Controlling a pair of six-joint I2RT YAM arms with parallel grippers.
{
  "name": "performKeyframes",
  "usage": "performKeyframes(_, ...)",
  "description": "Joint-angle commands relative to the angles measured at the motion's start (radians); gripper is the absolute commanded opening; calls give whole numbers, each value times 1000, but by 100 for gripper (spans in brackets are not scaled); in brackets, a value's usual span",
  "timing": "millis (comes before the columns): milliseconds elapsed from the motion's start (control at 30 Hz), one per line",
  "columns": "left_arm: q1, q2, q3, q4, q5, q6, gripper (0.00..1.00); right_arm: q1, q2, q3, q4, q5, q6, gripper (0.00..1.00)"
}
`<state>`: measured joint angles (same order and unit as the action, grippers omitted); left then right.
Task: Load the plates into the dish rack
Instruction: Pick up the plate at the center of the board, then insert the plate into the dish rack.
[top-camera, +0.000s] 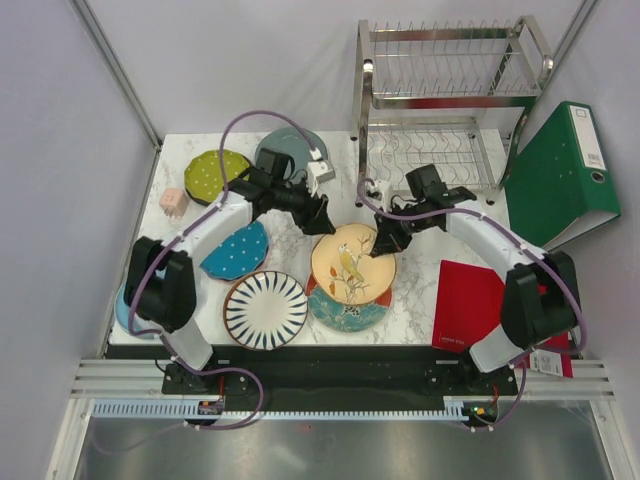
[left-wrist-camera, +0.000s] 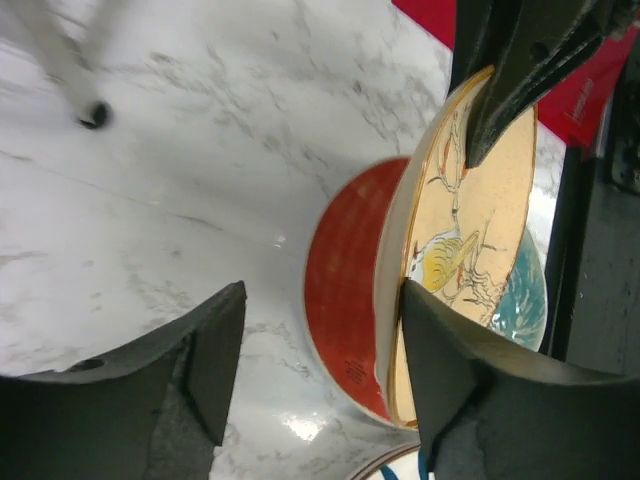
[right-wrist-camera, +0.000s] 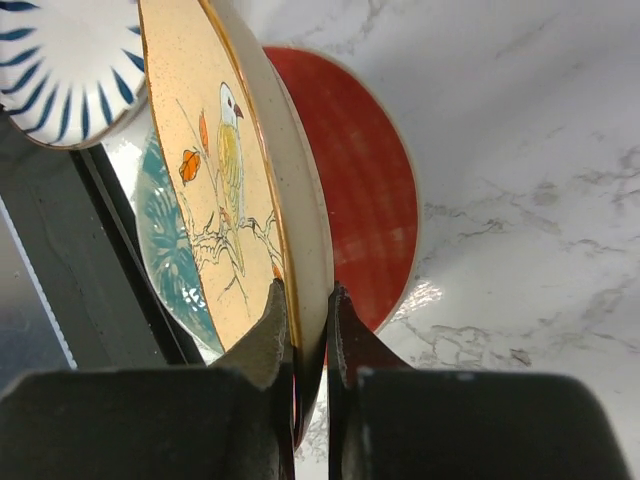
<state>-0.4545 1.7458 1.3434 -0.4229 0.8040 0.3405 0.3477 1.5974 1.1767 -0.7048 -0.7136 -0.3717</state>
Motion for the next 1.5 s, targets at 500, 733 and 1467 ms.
performKeyframes(500,65,-459,-142,335,-697,-132,100,-73,-16,1124,79,279,370,0)
performKeyframes(733,56,-465,-214,460,-666,-212,100,-75,24,1264,258,739,242,0)
performKeyframes(1467,22,-198,-115,581,-560,-310,100,-429,163,1255,456,1049,251,0)
